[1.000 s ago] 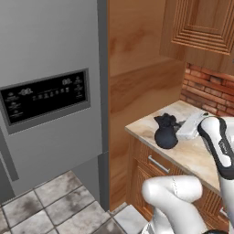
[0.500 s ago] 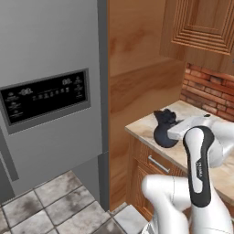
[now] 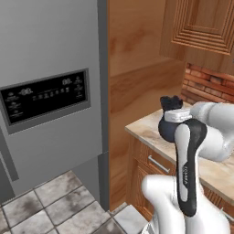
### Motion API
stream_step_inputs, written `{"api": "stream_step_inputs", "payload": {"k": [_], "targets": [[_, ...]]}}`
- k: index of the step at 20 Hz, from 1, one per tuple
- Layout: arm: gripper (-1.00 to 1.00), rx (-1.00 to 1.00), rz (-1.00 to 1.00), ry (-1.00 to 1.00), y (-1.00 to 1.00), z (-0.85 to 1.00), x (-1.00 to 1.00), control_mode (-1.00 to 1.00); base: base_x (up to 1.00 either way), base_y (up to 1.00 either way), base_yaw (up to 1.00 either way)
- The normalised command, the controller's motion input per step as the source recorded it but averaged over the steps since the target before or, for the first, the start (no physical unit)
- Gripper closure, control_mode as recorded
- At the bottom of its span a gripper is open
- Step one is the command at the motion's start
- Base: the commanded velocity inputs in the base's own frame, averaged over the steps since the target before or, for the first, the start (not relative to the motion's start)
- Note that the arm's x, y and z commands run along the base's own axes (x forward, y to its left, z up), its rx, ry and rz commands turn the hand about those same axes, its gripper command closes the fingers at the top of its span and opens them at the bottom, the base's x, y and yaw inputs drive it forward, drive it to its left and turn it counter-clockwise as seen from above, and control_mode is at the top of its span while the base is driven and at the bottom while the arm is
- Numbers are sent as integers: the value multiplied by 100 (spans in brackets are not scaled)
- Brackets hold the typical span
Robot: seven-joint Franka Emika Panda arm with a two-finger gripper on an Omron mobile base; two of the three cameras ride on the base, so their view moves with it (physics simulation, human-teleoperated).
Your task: Move the mustard and eggplant from the second highest shelf to the top shelf to make space. Then, place the pitcher from the counter on the cleared second highest shelf.
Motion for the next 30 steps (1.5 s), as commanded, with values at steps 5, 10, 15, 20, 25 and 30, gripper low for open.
{"api": "stream_step_inputs", "payload": {"k": [5,10,15,20,25,30], "targets": [[100,2,-45,-10,73,0,-31,-100,0,0,0],[100,2,-44,-12,80,0,-23,-100,0,0,0],[100,5,-32,-13,42,0,-7,-100,0,0,0],[100,9,-7,-6,-11,0,-3,-100,0,0,0],[100,21,5,-1,-44,0,0,-100,0,0,0],[100,16,14,0,-23,0,-1,-100,0,0,0]]}}
